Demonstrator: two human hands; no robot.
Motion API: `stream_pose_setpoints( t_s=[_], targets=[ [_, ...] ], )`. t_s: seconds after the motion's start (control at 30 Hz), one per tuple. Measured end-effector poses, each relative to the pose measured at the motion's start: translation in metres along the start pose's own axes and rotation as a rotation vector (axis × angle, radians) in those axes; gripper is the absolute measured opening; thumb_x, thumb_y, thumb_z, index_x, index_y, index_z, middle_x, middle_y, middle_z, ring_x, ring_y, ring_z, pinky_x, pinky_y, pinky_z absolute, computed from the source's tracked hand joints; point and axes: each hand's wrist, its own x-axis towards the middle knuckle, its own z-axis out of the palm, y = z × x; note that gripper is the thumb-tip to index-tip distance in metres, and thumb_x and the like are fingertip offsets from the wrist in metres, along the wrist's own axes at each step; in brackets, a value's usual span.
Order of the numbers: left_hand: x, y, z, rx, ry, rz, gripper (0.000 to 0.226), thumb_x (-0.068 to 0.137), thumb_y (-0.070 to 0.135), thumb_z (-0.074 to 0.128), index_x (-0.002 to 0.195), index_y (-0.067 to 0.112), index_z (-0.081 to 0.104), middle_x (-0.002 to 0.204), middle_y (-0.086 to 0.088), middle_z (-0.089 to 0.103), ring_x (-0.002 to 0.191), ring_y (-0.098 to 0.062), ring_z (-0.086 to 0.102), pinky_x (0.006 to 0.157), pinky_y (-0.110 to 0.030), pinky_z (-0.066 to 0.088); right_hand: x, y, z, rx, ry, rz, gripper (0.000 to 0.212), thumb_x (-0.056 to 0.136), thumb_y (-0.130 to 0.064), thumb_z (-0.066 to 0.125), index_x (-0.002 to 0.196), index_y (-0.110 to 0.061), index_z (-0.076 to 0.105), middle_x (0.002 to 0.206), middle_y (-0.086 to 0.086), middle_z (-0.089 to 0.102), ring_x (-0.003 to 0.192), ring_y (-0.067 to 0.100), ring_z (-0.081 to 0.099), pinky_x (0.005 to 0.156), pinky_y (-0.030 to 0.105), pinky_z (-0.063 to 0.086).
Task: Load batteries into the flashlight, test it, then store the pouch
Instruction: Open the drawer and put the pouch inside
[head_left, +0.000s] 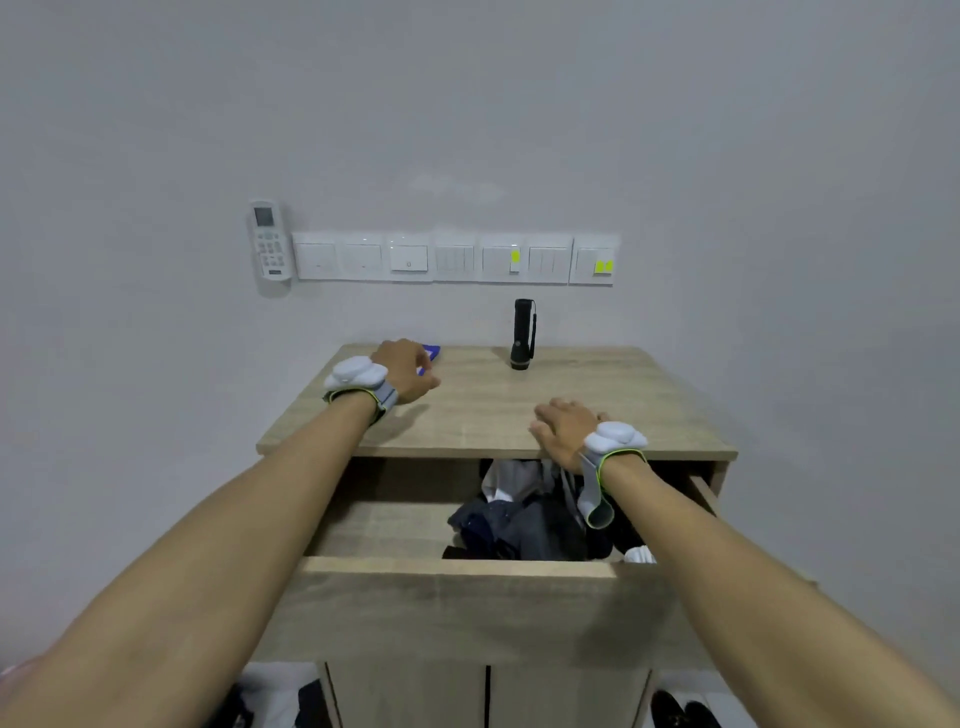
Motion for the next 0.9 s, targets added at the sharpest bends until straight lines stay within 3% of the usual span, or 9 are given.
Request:
stream_pose_setpoints(
  t_s=[0.13, 0.23, 0.37, 0.5, 0.57, 0.63, 0.7, 0.77, 0.9],
  targets=[
    [0.019, -0.017, 0.017, 0.047, -0.089, -0.059, 0.064, 0.093, 0.046, 0.053, 0.144, 0.010, 0.040, 0.150, -0.011, 0.042, 0.135, -0.029, 0.041, 0.109, -0.036, 0.033, 0.004, 0.008, 0.010, -0.060, 0.040, -0.003, 0.041, 0.098, -0.041, 0.021, 0.126, -0.024, 0.046, 0.136, 0.001, 0.046, 0.122, 0.026, 0.042, 0.094, 0.048, 0.032],
    [0.025, -0.031, 0.031, 0.097, -0.137, -0.086, 0.071, 0.095, 0.055, 0.041, 0.148, 0.008, 0.033, 0.154, -0.013, 0.035, 0.139, -0.031, 0.035, 0.113, -0.038, 0.028, 0.007, 0.010, 0.014, -0.073, 0.058, -0.026, 0.043, 0.099, -0.040, 0.020, 0.132, -0.024, 0.042, 0.140, 0.001, 0.043, 0.125, 0.025, 0.040, 0.097, 0.049, 0.030],
    [0.018, -0.039, 0.043, 0.123, -0.131, -0.049, 0.063, 0.095, 0.059, 0.030, 0.123, 0.010, 0.058, 0.130, -0.013, 0.058, 0.117, -0.034, 0.052, 0.097, -0.038, 0.039, 0.009, 0.012, 0.016, -0.080, 0.076, -0.035, 0.044, 0.100, -0.040, 0.020, 0.136, -0.024, 0.040, 0.145, 0.002, 0.040, 0.130, 0.026, 0.037, 0.100, 0.049, 0.027],
    [0.008, -0.034, 0.035, 0.104, 0.153, -0.060, 0.057, 0.093, 0.057, 0.033, 0.089, 0.010, 0.065, 0.096, -0.011, 0.065, 0.082, -0.033, 0.058, 0.081, -0.039, 0.045, 0.010, 0.012, 0.017, -0.097, 0.090, -0.044, 0.045, 0.100, -0.041, 0.020, 0.136, -0.024, 0.040, 0.145, 0.002, 0.040, 0.130, 0.026, 0.038, 0.100, 0.049, 0.028],
    [0.008, -0.032, 0.028, 0.174, 0.237, -0.105, 0.046, 0.091, 0.050, 0.042, 0.081, 0.010, 0.061, 0.090, -0.011, 0.065, 0.081, -0.032, 0.057, 0.080, -0.040, 0.046, 0.010, 0.011, 0.018, -0.100, 0.089, -0.047, 0.045, 0.100, -0.041, 0.019, 0.136, -0.025, 0.040, 0.146, 0.002, 0.040, 0.131, 0.026, 0.038, 0.101, 0.050, 0.028],
    [0.011, -0.033, 0.030, 0.206, 0.193, -0.165, 0.046, 0.093, 0.050, 0.042, 0.084, 0.008, 0.060, 0.096, -0.012, 0.063, 0.090, -0.033, 0.058, 0.081, -0.039, 0.045, 0.008, 0.011, 0.020, -0.101, 0.097, -0.044, 0.045, 0.100, -0.041, 0.020, 0.136, -0.025, 0.040, 0.146, 0.002, 0.040, 0.131, 0.026, 0.037, 0.101, 0.049, 0.028],
    [0.013, -0.039, 0.037, 0.199, 0.084, -0.209, 0.055, 0.091, 0.058, 0.040, 0.071, 0.008, 0.053, 0.097, -0.011, 0.065, 0.084, -0.032, 0.057, 0.078, -0.035, 0.045, 0.007, 0.011, 0.019, -0.102, 0.098, -0.044, 0.045, 0.100, -0.041, 0.020, 0.136, -0.025, 0.040, 0.146, 0.002, 0.039, 0.131, 0.026, 0.037, 0.101, 0.049, 0.028],
    [0.016, -0.044, 0.043, 0.175, 0.015, -0.245, 0.051, 0.086, 0.061, 0.042, 0.064, 0.015, 0.048, 0.090, -0.009, 0.066, 0.079, -0.028, 0.057, 0.073, -0.031, 0.043, 0.007, 0.010, 0.018, -0.105, 0.082, -0.046, 0.045, 0.100, -0.041, 0.019, 0.137, -0.025, 0.039, 0.146, 0.002, 0.039, 0.132, 0.026, 0.037, 0.102, 0.050, 0.027],
    [0.017, -0.032, 0.033, 0.151, -0.073, -0.331, 0.040, 0.083, 0.048, 0.060, 0.069, 0.012, 0.050, 0.087, -0.007, 0.065, 0.080, -0.026, 0.059, 0.070, -0.030, 0.045, 0.007, 0.010, 0.018, -0.089, 0.077, -0.044, 0.043, 0.099, -0.041, 0.018, 0.132, -0.025, 0.041, 0.140, 0.000, 0.043, 0.126, 0.025, 0.040, 0.099, 0.050, 0.028]
  ],
)
